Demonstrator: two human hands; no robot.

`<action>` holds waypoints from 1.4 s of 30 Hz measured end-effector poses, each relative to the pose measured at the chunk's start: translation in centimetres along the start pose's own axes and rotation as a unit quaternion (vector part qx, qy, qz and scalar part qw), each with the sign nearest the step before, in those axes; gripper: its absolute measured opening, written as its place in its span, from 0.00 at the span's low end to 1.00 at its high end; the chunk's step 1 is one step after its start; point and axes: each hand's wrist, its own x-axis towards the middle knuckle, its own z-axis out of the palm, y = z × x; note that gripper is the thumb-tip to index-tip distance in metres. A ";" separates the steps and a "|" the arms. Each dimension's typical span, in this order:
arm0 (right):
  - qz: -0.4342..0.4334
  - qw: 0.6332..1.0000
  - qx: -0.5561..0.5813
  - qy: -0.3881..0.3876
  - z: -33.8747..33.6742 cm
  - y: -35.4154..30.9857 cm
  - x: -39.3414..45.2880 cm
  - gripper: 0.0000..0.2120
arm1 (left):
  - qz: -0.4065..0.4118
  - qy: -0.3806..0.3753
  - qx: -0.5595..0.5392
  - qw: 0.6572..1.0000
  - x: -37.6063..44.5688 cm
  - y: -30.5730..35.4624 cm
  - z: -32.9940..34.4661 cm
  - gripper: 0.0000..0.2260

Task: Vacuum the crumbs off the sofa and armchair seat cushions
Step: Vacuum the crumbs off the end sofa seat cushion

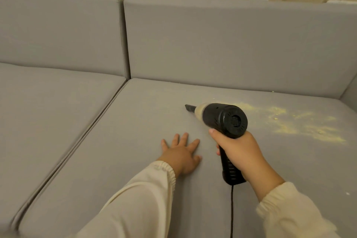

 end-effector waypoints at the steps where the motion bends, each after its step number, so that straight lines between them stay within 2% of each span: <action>1: -0.003 1.000 0.000 -0.015 1.0 -0.1 0.3 0.11 | 0.001 0.001 -0.001 1.000 0.0 0.0 0.0 0.30; 5: -0.027 0.998 -0.019 -0.060 3.2 0.2 1.0 0.10 | 0.007 0.007 -0.015 1.000 0.0 -0.3 0.2 0.30; 9: -0.010 0.997 -0.032 -0.070 0.8 0.0 1.1 0.12 | 0.005 0.002 -0.004 1.000 0.1 -0.6 0.1 0.30; 14: 0.006 1.000 -0.016 -0.001 -3.9 0.3 1.8 0.10 | 0.014 0.021 0.009 1.000 0.8 -0.3 0.7 0.29; 19: -0.004 0.998 -0.008 0.058 -5.0 1.4 3.7 0.09 | 0.007 0.023 0.013 1.000 1.2 -0.4 0.8 0.29; 25: 0.017 0.995 0.051 0.079 -4.8 2.0 5.6 0.12 | 0.006 0.022 0.008 1.000 0.8 -0.4 0.7 0.29; 32: 0.017 0.991 0.051 0.124 -6.5 2.2 5.5 0.10 | 0.006 0.018 0.008 1.000 0.8 -0.5 0.7 0.29; 42: 0.018 0.990 0.046 0.130 -8.2 2.1 3.7 0.11 | 0.007 0.017 -0.005 1.000 0.8 -0.7 0.7 0.29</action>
